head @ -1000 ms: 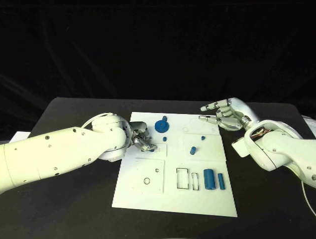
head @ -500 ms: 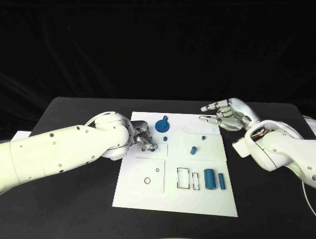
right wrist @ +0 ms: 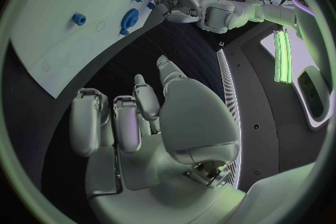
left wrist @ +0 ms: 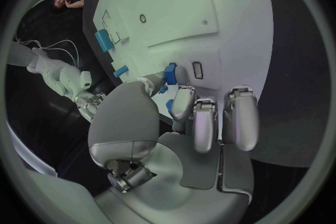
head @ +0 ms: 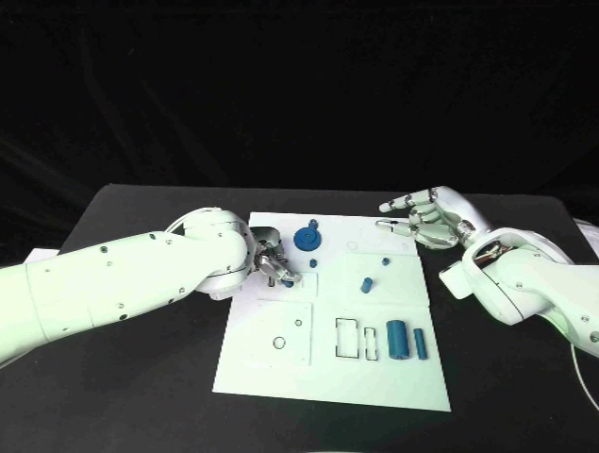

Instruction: Assemble the parts on the task board

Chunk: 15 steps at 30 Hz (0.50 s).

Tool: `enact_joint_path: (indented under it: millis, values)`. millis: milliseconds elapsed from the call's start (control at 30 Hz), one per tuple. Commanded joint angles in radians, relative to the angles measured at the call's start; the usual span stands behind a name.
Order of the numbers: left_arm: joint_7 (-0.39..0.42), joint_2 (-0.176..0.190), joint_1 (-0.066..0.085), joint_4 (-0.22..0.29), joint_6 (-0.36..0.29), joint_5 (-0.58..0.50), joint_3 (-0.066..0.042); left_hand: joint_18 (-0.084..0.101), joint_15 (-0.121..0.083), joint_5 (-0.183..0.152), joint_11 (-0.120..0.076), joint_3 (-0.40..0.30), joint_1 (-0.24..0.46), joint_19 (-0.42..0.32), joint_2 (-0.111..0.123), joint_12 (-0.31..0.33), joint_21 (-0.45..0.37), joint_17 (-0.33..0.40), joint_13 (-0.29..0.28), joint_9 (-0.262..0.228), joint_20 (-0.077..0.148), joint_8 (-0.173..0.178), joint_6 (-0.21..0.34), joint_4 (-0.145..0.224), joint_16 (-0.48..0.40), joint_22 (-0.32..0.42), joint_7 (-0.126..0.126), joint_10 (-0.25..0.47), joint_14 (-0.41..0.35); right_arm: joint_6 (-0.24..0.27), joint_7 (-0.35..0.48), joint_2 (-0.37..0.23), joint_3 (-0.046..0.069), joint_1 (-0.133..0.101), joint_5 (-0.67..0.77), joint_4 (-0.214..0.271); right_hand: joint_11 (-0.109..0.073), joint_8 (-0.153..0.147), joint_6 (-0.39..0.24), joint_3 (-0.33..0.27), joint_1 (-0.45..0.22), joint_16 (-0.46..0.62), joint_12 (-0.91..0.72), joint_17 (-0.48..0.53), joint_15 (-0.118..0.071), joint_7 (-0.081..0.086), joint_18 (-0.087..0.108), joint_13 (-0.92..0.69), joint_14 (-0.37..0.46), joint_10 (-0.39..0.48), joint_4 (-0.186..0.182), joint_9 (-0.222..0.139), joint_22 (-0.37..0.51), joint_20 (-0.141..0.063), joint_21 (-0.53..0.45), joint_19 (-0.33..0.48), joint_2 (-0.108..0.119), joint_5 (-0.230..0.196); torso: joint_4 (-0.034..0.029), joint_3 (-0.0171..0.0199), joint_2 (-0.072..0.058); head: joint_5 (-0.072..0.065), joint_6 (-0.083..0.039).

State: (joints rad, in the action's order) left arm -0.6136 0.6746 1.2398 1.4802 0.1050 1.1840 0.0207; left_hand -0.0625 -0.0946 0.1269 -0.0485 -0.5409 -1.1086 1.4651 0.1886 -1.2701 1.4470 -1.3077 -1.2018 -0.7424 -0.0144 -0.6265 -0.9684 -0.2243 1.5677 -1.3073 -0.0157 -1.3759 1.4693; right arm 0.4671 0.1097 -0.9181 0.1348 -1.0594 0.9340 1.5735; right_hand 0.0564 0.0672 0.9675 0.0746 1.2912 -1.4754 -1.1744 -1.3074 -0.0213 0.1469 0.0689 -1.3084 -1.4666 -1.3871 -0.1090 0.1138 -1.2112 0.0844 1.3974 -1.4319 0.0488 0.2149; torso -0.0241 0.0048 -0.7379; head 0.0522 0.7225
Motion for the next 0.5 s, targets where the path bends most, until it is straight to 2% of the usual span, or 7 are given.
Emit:
enact_joint_path:
  millis: [33, 300, 500]
  values:
    - [-0.013, -0.008, -0.008, -0.006, 0.047, -0.024, 0.008, 0.016, -0.007, -0.002, -0.001, 0.014, 0.011, 0.01, -0.002, -0.007, 0.003, -0.263, -0.003, 0.002, 0.003, 0.004, -0.008, -0.003, 0.003, -0.055, 0.0, -0.006, 0.102, -0.013, 0.005, 0.001, 0.0, 0.001, 0.006, 0.002, -0.001, 0.005, 0.006, -0.003, 0.004, 0.004, 0.003, -0.119, -0.001, -0.003, 0.002, 0.001, -0.07, 0.008, 0.002, 0.001, 0.001, -0.003, -0.003, 0.007, -0.011, 0.006, -0.0001, -0.0004, 0.0, 0.0, 0.0]
    - [-0.015, -0.015, -0.005, -0.015, 0.049, -0.016, 0.007, 0.016, -0.009, -0.001, -0.003, 0.055, 0.022, 0.012, -0.01, -0.018, 0.004, -0.263, -0.016, 0.003, 0.004, 0.007, -0.022, -0.025, 0.003, -0.059, 0.003, -0.016, 0.102, -0.013, 0.005, 0.001, 0.0, 0.001, 0.006, 0.003, -0.001, 0.005, 0.006, -0.003, 0.004, 0.004, 0.003, -0.119, -0.001, -0.003, 0.002, 0.001, -0.07, 0.008, 0.002, 0.001, 0.001, -0.003, -0.003, 0.007, -0.011, 0.006, -0.0006, -0.0008, 0.0, 0.0, 0.002]
    - [-0.016, -0.016, -0.003, -0.019, 0.053, -0.015, 0.007, 0.017, -0.01, 0.0, -0.004, 0.097, 0.028, 0.013, -0.008, -0.021, 0.004, -0.263, -0.02, 0.002, 0.005, 0.011, -0.03, -0.043, 0.003, -0.061, 0.005, -0.019, 0.102, -0.012, 0.004, 0.0, 0.0, 0.001, 0.006, 0.003, -0.001, 0.005, 0.006, -0.003, 0.004, 0.004, 0.003, -0.119, -0.001, -0.003, 0.002, 0.001, -0.07, 0.008, 0.002, 0.001, 0.001, -0.003, -0.003, 0.007, -0.011, 0.006, -0.0007, -0.0008, 0.0, -0.002, 0.002]
